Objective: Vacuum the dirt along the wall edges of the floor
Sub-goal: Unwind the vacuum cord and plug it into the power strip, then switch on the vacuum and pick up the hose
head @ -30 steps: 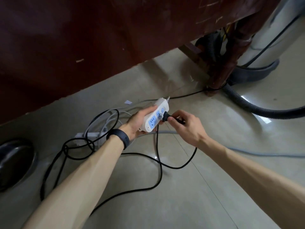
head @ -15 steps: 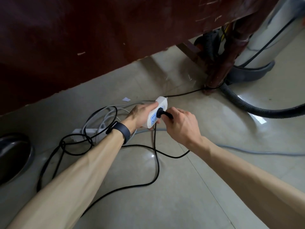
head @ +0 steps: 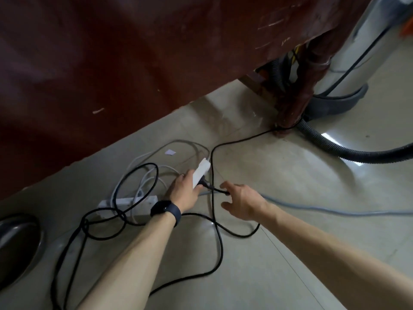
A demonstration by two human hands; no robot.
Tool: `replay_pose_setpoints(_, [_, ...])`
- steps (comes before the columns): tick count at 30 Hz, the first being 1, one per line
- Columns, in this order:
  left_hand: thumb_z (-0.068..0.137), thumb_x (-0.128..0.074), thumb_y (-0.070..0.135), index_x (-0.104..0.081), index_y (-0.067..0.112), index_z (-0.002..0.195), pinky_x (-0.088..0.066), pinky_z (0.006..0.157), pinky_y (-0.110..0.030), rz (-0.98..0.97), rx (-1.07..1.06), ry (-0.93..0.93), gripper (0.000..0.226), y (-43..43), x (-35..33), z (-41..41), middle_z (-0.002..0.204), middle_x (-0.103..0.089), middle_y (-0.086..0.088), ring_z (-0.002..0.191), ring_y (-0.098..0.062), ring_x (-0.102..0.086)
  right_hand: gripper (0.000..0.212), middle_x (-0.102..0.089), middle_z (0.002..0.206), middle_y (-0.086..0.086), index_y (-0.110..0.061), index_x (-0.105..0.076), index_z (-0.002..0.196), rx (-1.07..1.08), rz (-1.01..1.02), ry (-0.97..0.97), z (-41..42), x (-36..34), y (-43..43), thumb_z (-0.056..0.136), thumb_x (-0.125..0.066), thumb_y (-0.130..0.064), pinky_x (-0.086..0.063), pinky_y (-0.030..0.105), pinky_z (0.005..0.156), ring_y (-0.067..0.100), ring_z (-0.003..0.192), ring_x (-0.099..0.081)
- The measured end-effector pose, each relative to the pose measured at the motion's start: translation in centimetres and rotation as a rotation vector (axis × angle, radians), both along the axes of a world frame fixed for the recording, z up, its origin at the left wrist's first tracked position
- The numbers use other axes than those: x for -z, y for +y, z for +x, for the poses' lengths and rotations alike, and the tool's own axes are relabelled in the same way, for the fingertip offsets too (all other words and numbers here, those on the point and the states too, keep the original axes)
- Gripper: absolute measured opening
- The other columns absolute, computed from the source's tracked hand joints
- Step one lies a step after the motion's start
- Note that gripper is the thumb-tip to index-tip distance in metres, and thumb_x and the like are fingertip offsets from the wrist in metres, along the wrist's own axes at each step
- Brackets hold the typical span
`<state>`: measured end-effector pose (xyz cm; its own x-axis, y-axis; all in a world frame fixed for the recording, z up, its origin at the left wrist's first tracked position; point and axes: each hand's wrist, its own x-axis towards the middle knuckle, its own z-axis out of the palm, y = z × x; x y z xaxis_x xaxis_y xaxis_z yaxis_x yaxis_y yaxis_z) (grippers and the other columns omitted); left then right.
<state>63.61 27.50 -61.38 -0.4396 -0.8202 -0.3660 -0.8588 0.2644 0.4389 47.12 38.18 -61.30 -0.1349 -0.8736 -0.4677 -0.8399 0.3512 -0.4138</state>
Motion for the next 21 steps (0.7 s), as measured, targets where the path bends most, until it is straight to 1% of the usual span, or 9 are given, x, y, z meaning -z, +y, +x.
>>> replay_pose_setpoints(2, [0.091, -0.057, 0.035, -0.043, 0.024, 0.135, -0.048, 0.083, -0.039, -0.029, 0.068, -0.183, 0.047, -0.2, 1.1, 1.0, 0.122, -0.057, -0.011, 0.112, -0.035, -0.054, 0.057, -0.059, 0.141, 0.01, -0.023, -0.04, 0.149, -0.025, 0.035, 0.057, -0.3, 0.8, 0.5, 0.098, -0.06, -0.038, -0.053, 0.043, 0.097, 0.034, 0.123, -0.059])
replay_pose_setpoints(3, [0.09, -0.056, 0.035, -0.042, 0.027, 0.136, -0.048, 0.086, -0.039, -0.034, 0.089, -0.225, 0.048, -0.4, 1.4, 1.3, 0.122, -0.056, -0.011, 0.114, -0.034, -0.053, 0.057, -0.056, 0.144, 0.01, -0.023, -0.04, 0.15, -0.037, 0.041, 0.074, -0.5, 1.0, 0.8, 0.099, -0.059, -0.038, -0.052, 0.043, 0.099, 0.034, 0.126, -0.056])
replay_pose_setpoints(5, [0.09, -0.054, 0.035, -0.04, 0.031, 0.137, -0.047, 0.092, -0.04, -0.012, 0.098, -0.244, 0.05, -0.4, 1.4, 1.5, 0.123, -0.054, -0.01, 0.118, -0.033, -0.049, 0.057, -0.053, 0.148, 0.009, -0.023, -0.041, 0.152, -0.066, 0.051, 0.091, -1.0, 0.8, 1.3, 0.099, -0.057, -0.037, -0.05, 0.043, 0.103, 0.033, 0.132, -0.051])
replay_pose_setpoints(7, [0.09, -0.052, 0.034, -0.042, 0.031, 0.136, -0.046, 0.094, -0.041, 0.014, 0.104, -0.251, 0.047, -0.3, 0.2, 1.3, 0.122, -0.052, -0.01, 0.118, -0.033, -0.049, 0.054, -0.054, 0.149, 0.007, -0.025, -0.044, 0.151, -0.08, 0.074, 0.078, -1.6, -0.8, 2.0, 0.099, -0.056, -0.036, -0.049, 0.042, 0.104, 0.032, 0.134, -0.05])
replay_pose_setpoints(10, [0.09, -0.051, 0.034, -0.045, 0.028, 0.137, -0.046, 0.095, -0.039, 0.048, 0.19, -0.302, 0.047, 1.6, -4.3, 0.4, 0.127, -0.054, -0.008, 0.118, -0.031, -0.051, 0.048, -0.058, 0.145, 0.007, -0.026, -0.05, 0.148, -0.047, 0.135, 0.03, -2.5, -5.7, 4.2, 0.101, -0.053, -0.036, -0.049, 0.039, 0.105, 0.031, 0.134, -0.052])
replay_pose_setpoints(12, [0.09, -0.05, 0.032, -0.046, 0.027, 0.138, -0.045, 0.096, -0.038, 0.065, 0.245, -0.302, 0.049, 3.4, -9.1, -0.9, 0.132, -0.054, -0.006, 0.121, -0.029, -0.05, 0.046, -0.061, 0.141, 0.007, -0.026, -0.052, 0.145, 0.029, 0.157, -0.019, -3.4, -10.6, 6.6, 0.101, -0.053, -0.036, -0.048, 0.038, 0.105, 0.031, 0.134, -0.052])
replay_pose_setpoints(15, [0.091, -0.051, 0.035, -0.047, 0.028, 0.138, -0.044, 0.098, -0.038, 0.058, 0.328, -0.271, 0.047, 6.0, -19.1, -5.0, 0.133, -0.055, -0.004, 0.124, -0.027, -0.049, 0.042, -0.063, 0.139, 0.006, -0.025, -0.057, 0.141, 0.188, 0.141, -0.092, -5.4, -20.3, 10.6, 0.101, -0.055, -0.034, -0.045, 0.033, 0.104, 0.029, 0.132, -0.053])
replay_pose_setpoints(18, [0.091, -0.051, 0.036, -0.047, 0.028, 0.138, -0.043, 0.1, -0.038, 0.058, 0.436, -0.215, 0.048, 8.9, -30.5, -10.3, 0.134, -0.055, -0.004, 0.125, -0.027, -0.049, 0.039, -0.065, 0.139, 0.004, -0.023, -0.061, 0.137, 0.348, 0.068, -0.121, -8.1, -32.2, 14.4, 0.1, -0.056, -0.034, -0.04, 0.03, 0.105, 0.025, 0.131, -0.055])
replay_pose_setpoints(21, [0.092, -0.05, 0.036, -0.046, 0.028, 0.139, -0.043, 0.099, -0.037, 0.073, 0.498, -0.171, 0.047, 12.0, -42.4, -15.7, 0.135, -0.052, -0.004, 0.125, -0.027, -0.049, 0.037, -0.065, 0.139, 0.0, -0.025, -0.063, 0.134, 0.465, -0.018, -0.123, -11.2, -45.0, 18.2, 0.1, -0.057, -0.034, -0.039, 0.029, 0.107, 0.022, 0.132, -0.054])
